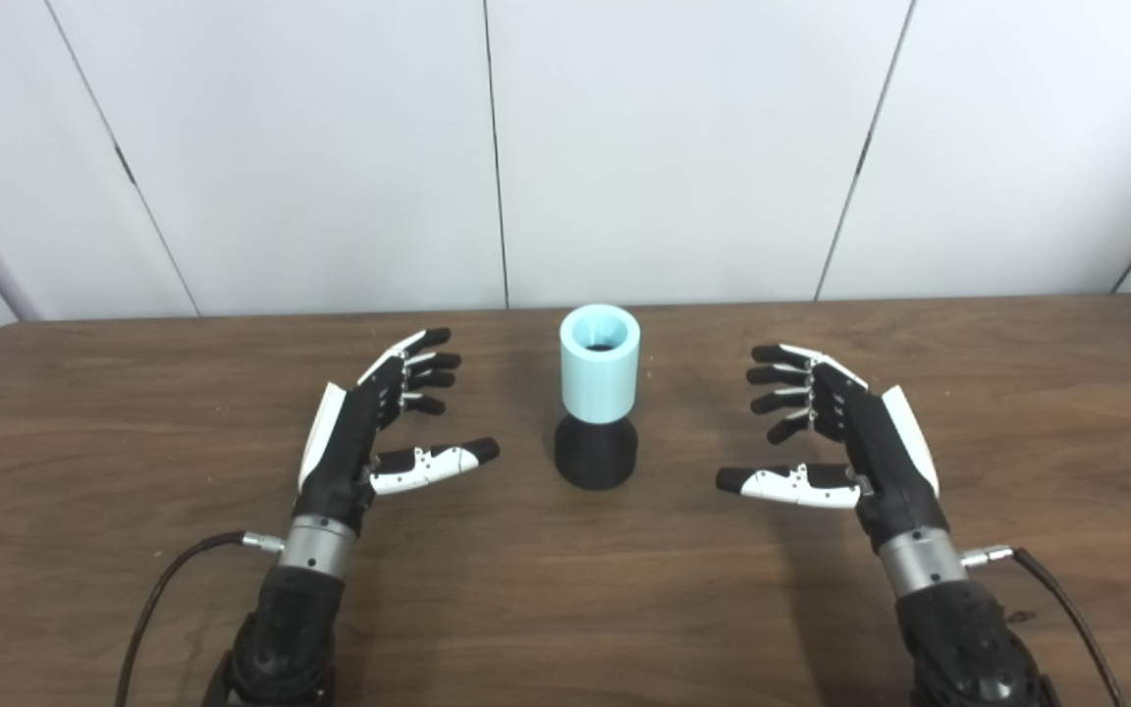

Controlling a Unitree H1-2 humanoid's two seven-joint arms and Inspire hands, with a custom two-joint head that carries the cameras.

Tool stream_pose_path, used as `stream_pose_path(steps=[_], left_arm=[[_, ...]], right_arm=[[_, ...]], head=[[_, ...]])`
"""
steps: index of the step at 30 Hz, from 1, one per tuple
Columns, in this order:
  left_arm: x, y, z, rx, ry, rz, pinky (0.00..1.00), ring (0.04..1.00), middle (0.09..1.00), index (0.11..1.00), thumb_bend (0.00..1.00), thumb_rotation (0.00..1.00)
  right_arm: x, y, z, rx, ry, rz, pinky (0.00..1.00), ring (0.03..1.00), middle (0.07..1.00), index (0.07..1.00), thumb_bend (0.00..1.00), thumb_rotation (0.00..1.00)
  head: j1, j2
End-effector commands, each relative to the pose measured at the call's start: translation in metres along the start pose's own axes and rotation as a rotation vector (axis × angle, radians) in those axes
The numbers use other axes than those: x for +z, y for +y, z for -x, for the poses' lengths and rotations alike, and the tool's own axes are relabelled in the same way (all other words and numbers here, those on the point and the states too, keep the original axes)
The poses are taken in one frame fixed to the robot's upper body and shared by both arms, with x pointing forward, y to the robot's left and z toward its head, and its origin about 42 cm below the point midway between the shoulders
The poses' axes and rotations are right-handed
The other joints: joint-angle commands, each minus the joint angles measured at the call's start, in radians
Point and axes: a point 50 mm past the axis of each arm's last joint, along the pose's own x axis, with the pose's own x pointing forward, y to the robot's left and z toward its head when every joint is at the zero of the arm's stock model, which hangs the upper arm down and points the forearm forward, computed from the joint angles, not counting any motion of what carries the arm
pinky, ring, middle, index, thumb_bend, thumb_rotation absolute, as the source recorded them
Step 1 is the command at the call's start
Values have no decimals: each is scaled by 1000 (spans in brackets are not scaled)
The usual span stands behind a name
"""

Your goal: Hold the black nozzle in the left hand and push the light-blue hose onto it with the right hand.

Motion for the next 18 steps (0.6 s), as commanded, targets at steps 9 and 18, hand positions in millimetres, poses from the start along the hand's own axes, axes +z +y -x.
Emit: stream_pose_path(steps=[9, 18], left_arm=[[10, 7, -9, 12, -74, -6, 605, 730, 746, 761, 794, 219], [12, 7, -7, 15, -71, 2, 601, 731, 748, 761, 792, 218]], right_arm=[[17, -6, -8, -8, -107, 11, 483, 633, 717, 747, 780, 55], [17, -8, -6, -21, -111, -6, 482, 635, 719, 751, 776, 51]], head=[[-1, -9], [4, 0]])
